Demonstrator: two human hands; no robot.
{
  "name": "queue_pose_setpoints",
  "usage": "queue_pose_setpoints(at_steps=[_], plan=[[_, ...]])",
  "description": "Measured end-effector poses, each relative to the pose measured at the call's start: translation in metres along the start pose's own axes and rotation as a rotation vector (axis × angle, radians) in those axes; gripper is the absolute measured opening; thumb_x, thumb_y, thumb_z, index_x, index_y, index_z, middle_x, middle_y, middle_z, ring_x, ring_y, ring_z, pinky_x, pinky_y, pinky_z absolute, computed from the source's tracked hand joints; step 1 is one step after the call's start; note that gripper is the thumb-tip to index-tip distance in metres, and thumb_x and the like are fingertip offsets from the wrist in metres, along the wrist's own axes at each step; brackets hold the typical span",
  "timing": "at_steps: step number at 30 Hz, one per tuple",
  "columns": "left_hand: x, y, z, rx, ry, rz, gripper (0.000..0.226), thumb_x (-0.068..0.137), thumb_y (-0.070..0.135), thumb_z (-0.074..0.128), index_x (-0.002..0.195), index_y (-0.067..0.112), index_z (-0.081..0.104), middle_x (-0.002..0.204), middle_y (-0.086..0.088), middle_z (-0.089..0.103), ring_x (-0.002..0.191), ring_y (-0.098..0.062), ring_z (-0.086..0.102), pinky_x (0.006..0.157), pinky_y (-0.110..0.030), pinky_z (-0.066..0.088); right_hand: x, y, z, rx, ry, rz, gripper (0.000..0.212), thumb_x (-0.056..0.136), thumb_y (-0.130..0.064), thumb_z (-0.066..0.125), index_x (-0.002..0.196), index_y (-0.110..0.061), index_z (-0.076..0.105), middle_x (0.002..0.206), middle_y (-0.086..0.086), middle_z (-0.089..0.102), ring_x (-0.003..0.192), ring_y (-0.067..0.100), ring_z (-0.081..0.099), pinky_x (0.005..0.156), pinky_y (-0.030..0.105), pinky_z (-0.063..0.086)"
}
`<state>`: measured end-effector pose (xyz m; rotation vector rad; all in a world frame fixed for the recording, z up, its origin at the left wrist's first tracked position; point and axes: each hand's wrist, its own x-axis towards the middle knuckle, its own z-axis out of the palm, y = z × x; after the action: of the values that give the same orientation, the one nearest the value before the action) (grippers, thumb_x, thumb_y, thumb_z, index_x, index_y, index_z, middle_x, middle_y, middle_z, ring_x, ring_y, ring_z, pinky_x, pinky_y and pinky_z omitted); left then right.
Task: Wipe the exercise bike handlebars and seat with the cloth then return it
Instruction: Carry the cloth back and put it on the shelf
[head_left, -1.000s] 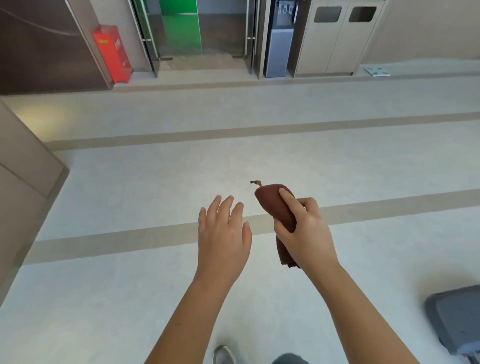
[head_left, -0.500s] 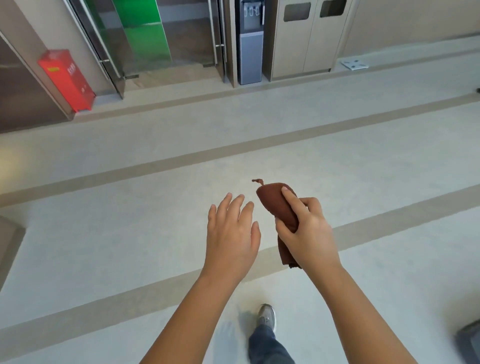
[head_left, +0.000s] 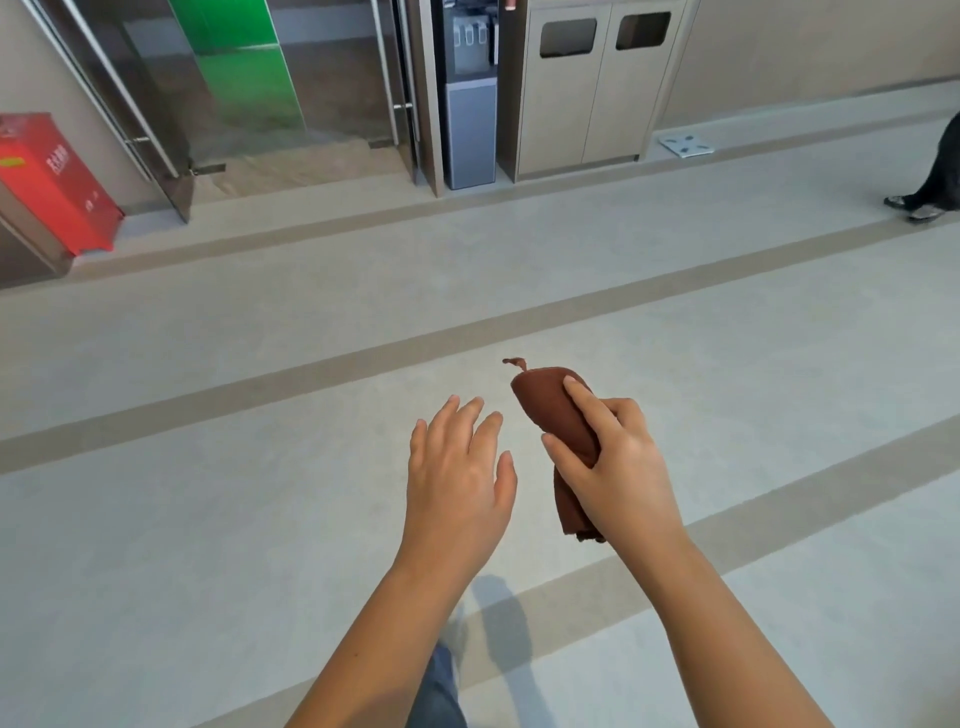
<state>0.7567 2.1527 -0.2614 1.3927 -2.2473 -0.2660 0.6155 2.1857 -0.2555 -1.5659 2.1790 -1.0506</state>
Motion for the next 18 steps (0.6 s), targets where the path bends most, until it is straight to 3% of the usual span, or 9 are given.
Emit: queue_pose_setpoints(at_steps=[4, 13, 18], plan=[[0.076, -0.047, 0.020, 0.023, 0.006, -0.021, 0.037, 0.091, 0.025, 0.051, 0.125, 0.012, 0.054, 0.136, -0.009, 0.048, 0.132, -0.027, 0.034, 0.108, -0.041, 0.013, 0.083, -0.009, 0.043, -0.019, -0.018, -0.020, 0.055, 0.083, -0.035, 0.061, 0.135, -0.031, 0.040, 0.114, 0.004, 0.048, 0.089, 0.023, 0.057, 0.076, 0.033, 0.050], [0.281, -0.168, 0.014, 0.008, 0.046, -0.035, 0.032, 0.084, 0.012, 0.061, 0.115, 0.003, 0.059, 0.126, -0.016, 0.056, 0.125, -0.034, 0.043, 0.103, -0.054, 0.028, 0.300, -0.073, 0.143, -0.035, -0.084, -0.083, 0.055, 0.084, -0.033, 0.059, 0.135, -0.035, 0.039, 0.112, 0.001, 0.047, 0.090, 0.022, 0.055, 0.075, 0.030, 0.048], [0.378, -0.202, 0.025, -0.006, 0.015, -0.046, 0.035, 0.088, 0.013, 0.055, 0.121, 0.004, 0.055, 0.133, -0.015, 0.050, 0.131, -0.032, 0.034, 0.109, -0.050, 0.019, 0.389, -0.075, 0.171, -0.018, -0.034, -0.065, 0.055, 0.083, -0.032, 0.061, 0.134, -0.032, 0.041, 0.112, 0.001, 0.049, 0.088, 0.020, 0.056, 0.072, 0.026, 0.045]])
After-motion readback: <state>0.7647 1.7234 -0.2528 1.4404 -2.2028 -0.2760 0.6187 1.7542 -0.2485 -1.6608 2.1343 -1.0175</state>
